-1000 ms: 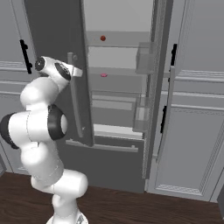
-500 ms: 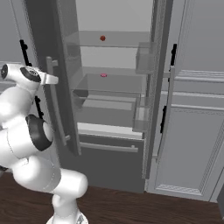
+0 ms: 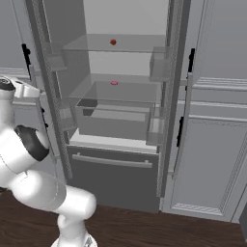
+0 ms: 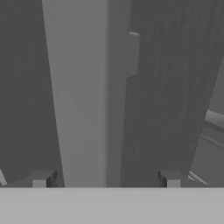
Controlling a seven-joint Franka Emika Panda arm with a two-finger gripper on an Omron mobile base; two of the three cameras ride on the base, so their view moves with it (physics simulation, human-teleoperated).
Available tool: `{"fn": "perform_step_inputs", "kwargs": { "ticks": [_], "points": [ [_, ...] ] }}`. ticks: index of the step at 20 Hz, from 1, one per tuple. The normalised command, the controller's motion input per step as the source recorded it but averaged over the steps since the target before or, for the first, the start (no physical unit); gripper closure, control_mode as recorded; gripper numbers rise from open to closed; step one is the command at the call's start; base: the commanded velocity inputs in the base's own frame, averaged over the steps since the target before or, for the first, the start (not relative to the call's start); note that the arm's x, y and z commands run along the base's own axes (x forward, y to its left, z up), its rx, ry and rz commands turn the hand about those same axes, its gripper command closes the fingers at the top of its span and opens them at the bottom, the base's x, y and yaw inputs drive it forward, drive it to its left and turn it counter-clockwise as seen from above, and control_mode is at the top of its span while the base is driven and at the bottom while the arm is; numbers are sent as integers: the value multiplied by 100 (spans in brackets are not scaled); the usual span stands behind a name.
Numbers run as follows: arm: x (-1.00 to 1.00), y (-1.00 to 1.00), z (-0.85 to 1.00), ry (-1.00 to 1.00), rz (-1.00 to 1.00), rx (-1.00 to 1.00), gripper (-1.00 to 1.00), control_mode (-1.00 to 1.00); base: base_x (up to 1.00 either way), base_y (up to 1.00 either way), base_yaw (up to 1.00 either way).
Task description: Take the strawberry from the fridge and place it on top of the pancake, located on the dining counter.
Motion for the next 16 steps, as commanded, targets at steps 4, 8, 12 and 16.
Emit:
{"fn": "perform_step_inputs", "kwargs": {
  "ticks": [4,8,12,16],
  "points": [
    [1,8,-32,-21,-5,-2,-100,-100,0,0,0],
    [0,19,-11,-35,-8,-8,-100,-100,0,0,0],
    [-19,26,10,-3,-10,0,-100,-100,0,0,0],
    [-69,13,11,0,0,0,-100,-100,0,0,0]
  ]
}}
